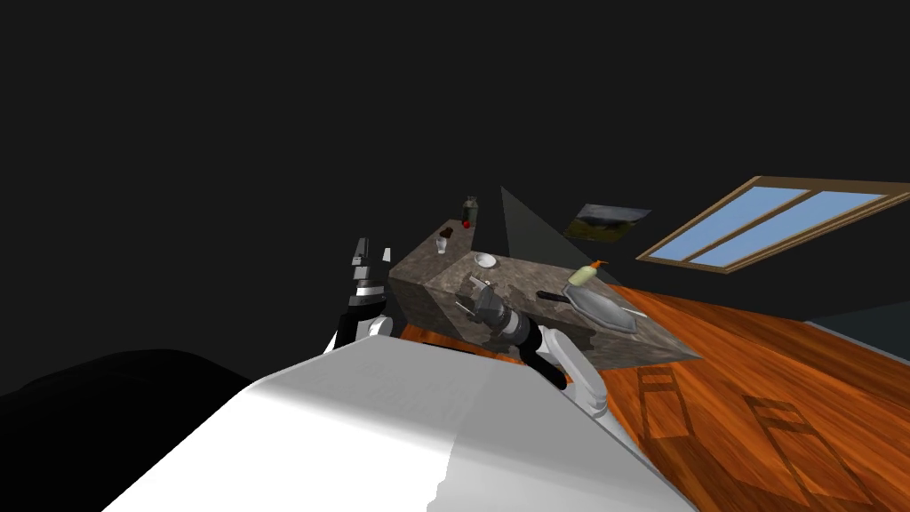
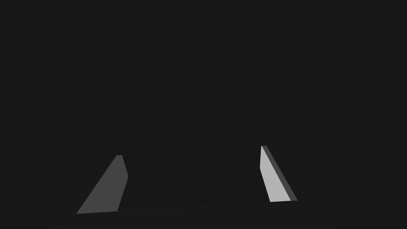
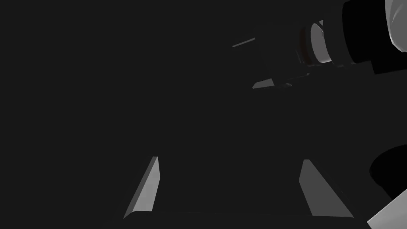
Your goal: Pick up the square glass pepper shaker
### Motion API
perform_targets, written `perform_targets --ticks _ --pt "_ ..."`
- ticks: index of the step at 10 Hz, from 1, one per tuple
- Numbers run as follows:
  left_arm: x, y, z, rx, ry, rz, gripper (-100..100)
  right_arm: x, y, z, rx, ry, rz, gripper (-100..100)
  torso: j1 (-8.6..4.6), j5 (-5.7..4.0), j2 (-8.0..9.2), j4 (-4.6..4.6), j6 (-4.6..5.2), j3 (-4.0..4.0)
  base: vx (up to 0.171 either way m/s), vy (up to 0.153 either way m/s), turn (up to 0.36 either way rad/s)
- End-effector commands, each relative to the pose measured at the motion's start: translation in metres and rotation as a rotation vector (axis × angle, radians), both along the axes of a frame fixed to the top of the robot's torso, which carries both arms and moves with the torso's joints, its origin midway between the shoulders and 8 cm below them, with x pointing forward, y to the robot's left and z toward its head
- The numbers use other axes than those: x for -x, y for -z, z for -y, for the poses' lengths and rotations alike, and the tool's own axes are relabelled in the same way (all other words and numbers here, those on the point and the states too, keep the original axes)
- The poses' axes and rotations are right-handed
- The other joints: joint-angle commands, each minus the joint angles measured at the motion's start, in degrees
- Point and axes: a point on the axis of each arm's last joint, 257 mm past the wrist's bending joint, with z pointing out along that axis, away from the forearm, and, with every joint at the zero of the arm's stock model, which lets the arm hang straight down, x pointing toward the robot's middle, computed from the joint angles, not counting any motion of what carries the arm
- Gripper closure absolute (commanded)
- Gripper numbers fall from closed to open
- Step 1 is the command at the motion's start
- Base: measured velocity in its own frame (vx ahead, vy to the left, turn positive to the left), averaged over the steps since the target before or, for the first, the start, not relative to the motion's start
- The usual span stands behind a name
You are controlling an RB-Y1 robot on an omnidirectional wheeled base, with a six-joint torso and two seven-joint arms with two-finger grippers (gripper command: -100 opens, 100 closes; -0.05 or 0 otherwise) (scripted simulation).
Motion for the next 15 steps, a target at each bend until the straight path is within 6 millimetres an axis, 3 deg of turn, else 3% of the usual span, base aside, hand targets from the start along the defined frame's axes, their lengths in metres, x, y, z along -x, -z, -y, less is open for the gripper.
perform_targets --ticks 1,5,7,8,10,11,13,15 --pt "0.0 0.0 0.0 0.0 0.0 0.0 0 0.002 0.008 -0.002 0.04 -0.001 0.02 -100 0.0 0.0 0.0 0.0 0.0 0.0 0.004 0.031 -0.005" --pt "0.0 0.0 0.0 0.0 0.0 0.0 0 0.017 0.046 -0.009 0.239 -0.072 0.107 -100 -0.11 -0.02 0.01 0.0 0.01 0.0 0.006 0.047 0.037" --pt "0.0 0.0 0.0 0.0 0.0 0.0 0 0.016 0.056 -0.008 0.288 -0.066 0.131 -100 -0.04 -0.01 -0.02 0.0 0.0 -0.01 0.01 0.041 0.014" --pt "0.0 0.0 0.0 0.0 0.0 0.0 0 0.023 0.072 -0.007 0.365 -0.106 0.161 -100 -0.11 -0.02 -0.01 0.0 0.01 -0.01 0.006 0.056 0.078" --pt "0.0 0.0 0.0 0.0 0.0 0.0 0 0.021 0.082 -0.005 0.41 -0.1 0.185 -100 -0.03 -0.01 -0.03 -0.01 0.0 -0.02 0.01 0.04 0.008" --pt "0.0 0.0 0.0 0.0 0.0 0.0 0 0.027 0.097 -0.002 0.484 -0.139 0.213 -100 -0.12 -0.02 -0.01 0.0 0.02 0.0 0.012 0.052 0.062" --pt "0.0 0.0 0.0 0.0 0.0 0.0 0 0.025 0.107 0.001 0.53 -0.134 0.237 -100 -0.06 -0.01 -0.03 -0.01 0.01 -0.01 0.01 0.034 0.017" --pt "0.0 0.0 0.0 0.0 0.0 0.0 0 0.028 0.129 0.01 0.635 -0.17 0.279 -100 -0.09 -0.02 -0.03 0.0 0.0 -0.02 0.015 0.043 0.05"
